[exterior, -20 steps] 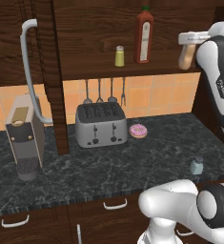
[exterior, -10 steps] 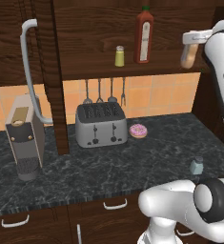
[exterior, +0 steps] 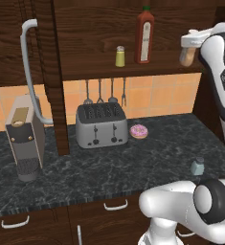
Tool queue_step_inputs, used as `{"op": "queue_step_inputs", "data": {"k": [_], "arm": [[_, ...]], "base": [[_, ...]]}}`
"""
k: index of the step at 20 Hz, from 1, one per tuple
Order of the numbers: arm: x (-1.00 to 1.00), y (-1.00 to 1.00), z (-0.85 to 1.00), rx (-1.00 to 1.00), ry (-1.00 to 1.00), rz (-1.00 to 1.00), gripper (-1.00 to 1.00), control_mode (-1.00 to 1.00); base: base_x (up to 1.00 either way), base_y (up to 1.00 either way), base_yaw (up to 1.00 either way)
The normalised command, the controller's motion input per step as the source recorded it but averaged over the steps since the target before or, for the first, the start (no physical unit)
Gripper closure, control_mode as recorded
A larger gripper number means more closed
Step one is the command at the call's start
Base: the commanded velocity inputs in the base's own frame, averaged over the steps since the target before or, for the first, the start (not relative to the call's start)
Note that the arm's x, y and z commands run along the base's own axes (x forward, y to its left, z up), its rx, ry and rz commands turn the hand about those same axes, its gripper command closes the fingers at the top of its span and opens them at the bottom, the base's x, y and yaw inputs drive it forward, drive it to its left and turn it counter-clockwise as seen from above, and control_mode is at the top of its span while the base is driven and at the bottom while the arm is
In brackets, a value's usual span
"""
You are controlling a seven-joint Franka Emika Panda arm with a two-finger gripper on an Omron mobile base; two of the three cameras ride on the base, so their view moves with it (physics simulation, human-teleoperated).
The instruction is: Put the shaker and condiment bottle from the counter next to their counterparts in the cabinet.
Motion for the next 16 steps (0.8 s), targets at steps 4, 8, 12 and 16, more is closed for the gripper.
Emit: {"op": "queue_step_inputs", "data": {"k": [4, 8, 12, 16], "arm": [[0.35, 0.00, 0.00, 0.00, 0.10, 0.00, 1.00, -1.00], [0.36, 0.00, 0.00, 0.01, 0.17, 0.00, 1.00, -1.00], [0.36, 0.00, 0.00, 0.00, 0.02, 0.05, 1.00, -1.00], [0.24, -0.01, 0.00, 0.00, -0.07, 0.11, 1.00, -1.00]], "base": [[0.00, 0.00, 0.00], [0.00, 0.00, 0.00], [0.00, 0.00, 0.00], [0.00, 0.00, 0.00]]}}
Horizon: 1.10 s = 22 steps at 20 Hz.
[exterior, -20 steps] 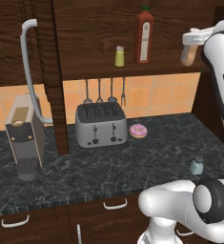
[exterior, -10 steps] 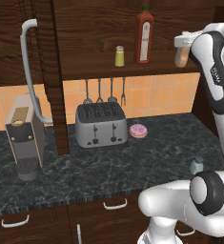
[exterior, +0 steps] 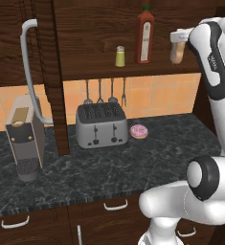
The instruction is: Put the shaker and condiment bottle from the counter next to their counterparts in the cabinet.
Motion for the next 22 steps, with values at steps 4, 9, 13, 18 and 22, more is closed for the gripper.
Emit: {"op": "queue_step_inputs", "data": {"k": [4, 9, 13, 18, 22], "arm": [[0.03, -0.04, 0.00, 0.00, -0.10, 0.02, 1.00, -1.00], [0.05, 0.00, 0.00, 0.00, -0.01, 0.00, 1.00, -1.00], [0.27, 0.00, 0.00, 0.00, -0.02, 0.00, 1.00, -1.00], [0.20, 0.00, -0.01, 0.00, 0.00, 0.02, 1.00, -1.00], [0.16, 0.02, -0.10, 0.00, 0.00, 0.03, 1.00, -1.00]], "base": [[0.00, 0.00, 0.00], [0.00, 0.00, 0.00], [0.00, 0.00, 0.00], [0.00, 0.00, 0.00], [0.00, 0.00, 0.00]]}}
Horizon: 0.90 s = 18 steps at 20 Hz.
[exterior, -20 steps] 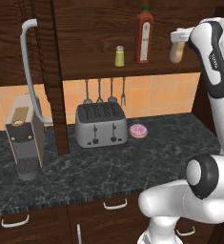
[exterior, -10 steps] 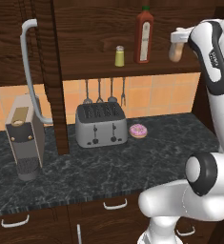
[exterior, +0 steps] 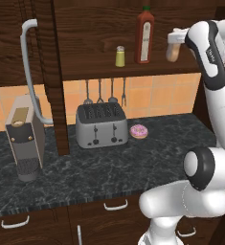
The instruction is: Put the shaker and condiment bottle from the counter next to their counterparts in the cabinet.
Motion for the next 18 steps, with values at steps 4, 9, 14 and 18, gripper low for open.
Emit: {"op": "queue_step_inputs", "data": {"k": [4, 9, 14, 18], "arm": [[0.11, 0.13, -0.22, 0.00, 0.00, 0.04, 1.00, -1.00], [0.21, 0.07, -0.15, 0.00, -0.01, 0.03, 1.00, -1.00], [0.32, 0.00, 0.00, 0.00, -0.03, 0.00, 1.00, -1.00], [0.28, 0.00, -0.03, 0.00, 0.00, 0.00, 1.00, -1.00]], "base": [[0.00, 0.00, 0.00], [0.00, 0.00, 0.00], [0.00, 0.00, 0.00], [0.00, 0.00, 0.00]]}}
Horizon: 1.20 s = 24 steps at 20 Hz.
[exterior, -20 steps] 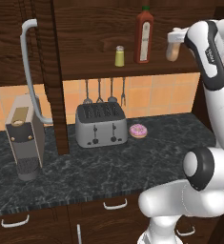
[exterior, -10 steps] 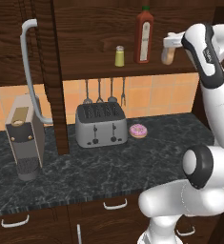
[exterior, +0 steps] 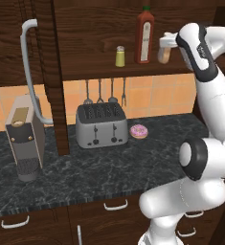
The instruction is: Put the shaker and condiment bottle from the counter next to their counterparts in the cabinet.
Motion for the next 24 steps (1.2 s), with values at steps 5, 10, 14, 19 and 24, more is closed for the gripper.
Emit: {"op": "queue_step_inputs", "data": {"k": [5, 10, 14, 19, 24], "arm": [[0.29, 0.00, -0.02, 0.00, 0.00, 0.00, 1.00, -1.00], [0.26, 0.00, 0.00, 0.00, 0.00, 0.00, 1.00, -1.00], [0.15, 0.00, 0.00, 0.00, 0.00, 0.00, -1.00, -1.00], [0.04, 0.00, 0.00, 0.00, 0.00, 0.00, -1.00, -1.00], [0.03, 0.00, 0.00, 0.00, 0.00, 0.00, -1.00, -1.00]], "base": [[0.00, 0.00, 0.00], [0.00, 0.00, 0.00], [0.00, 0.00, 0.00], [0.00, 0.00, 0.00], [0.00, 0.00, 0.00]]}}
